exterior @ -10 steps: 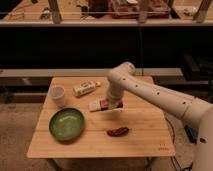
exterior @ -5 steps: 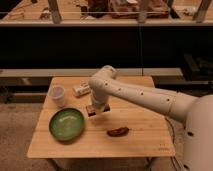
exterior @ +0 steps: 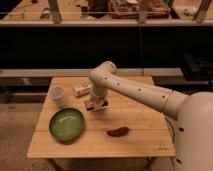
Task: Place the eraser on the white sponge
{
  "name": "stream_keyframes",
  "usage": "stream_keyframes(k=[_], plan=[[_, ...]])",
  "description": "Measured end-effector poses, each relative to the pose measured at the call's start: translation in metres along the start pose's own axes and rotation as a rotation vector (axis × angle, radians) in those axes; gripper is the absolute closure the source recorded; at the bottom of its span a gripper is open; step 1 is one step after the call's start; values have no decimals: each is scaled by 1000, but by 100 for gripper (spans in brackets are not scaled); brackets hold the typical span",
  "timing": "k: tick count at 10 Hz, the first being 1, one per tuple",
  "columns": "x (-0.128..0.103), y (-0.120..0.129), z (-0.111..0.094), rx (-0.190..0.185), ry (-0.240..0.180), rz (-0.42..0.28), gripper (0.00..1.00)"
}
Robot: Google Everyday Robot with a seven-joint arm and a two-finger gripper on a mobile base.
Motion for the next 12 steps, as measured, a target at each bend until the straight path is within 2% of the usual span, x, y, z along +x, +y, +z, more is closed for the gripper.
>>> stream_keyframes(k=[2,6,10,12], plan=[[-10,15,4,9,35,-13,99],[-12,17,30,42,78,-42,99],[-7,27,40,45,60,-74,99],[-3,33,42,30,36,-67,99]])
